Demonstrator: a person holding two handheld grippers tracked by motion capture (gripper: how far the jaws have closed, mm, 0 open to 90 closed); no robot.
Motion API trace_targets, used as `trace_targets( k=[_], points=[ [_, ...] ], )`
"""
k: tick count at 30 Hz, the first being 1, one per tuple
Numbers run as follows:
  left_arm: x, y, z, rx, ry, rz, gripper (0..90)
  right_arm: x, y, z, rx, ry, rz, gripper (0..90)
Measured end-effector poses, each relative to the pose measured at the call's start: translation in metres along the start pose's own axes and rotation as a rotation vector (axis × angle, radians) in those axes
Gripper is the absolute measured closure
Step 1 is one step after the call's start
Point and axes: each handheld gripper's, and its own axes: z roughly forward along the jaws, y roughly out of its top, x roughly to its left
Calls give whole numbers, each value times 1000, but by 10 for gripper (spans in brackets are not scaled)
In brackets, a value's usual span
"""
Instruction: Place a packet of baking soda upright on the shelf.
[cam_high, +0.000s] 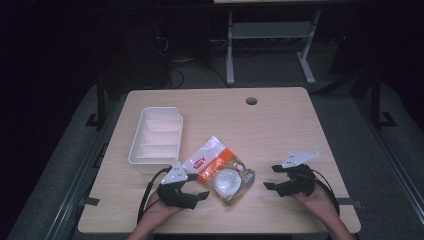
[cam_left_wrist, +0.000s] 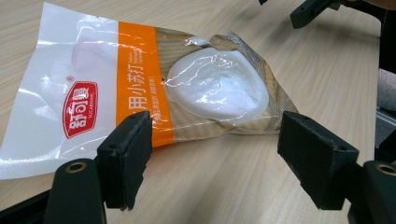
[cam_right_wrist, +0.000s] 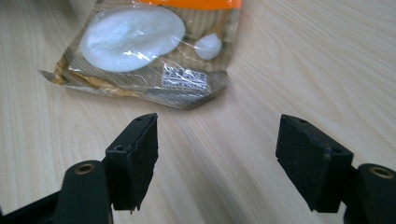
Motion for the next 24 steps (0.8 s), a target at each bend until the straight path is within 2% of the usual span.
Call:
trace_targets(
  k=[11,18,22,24],
  points=[
    [1,0,1,-5,4,-14,261,9,15,9,-14,24,-24,294],
    [0,0,1,-4,9,-16,285,-1,26,17,-19,51,-9,290],
    [2,0,1,-7,10,-20,285,-8,40,22,-26,67,0,286],
    [3,0,1,-6,10,-21,285,-14,56,29,-4,85,-3,272]
  ],
)
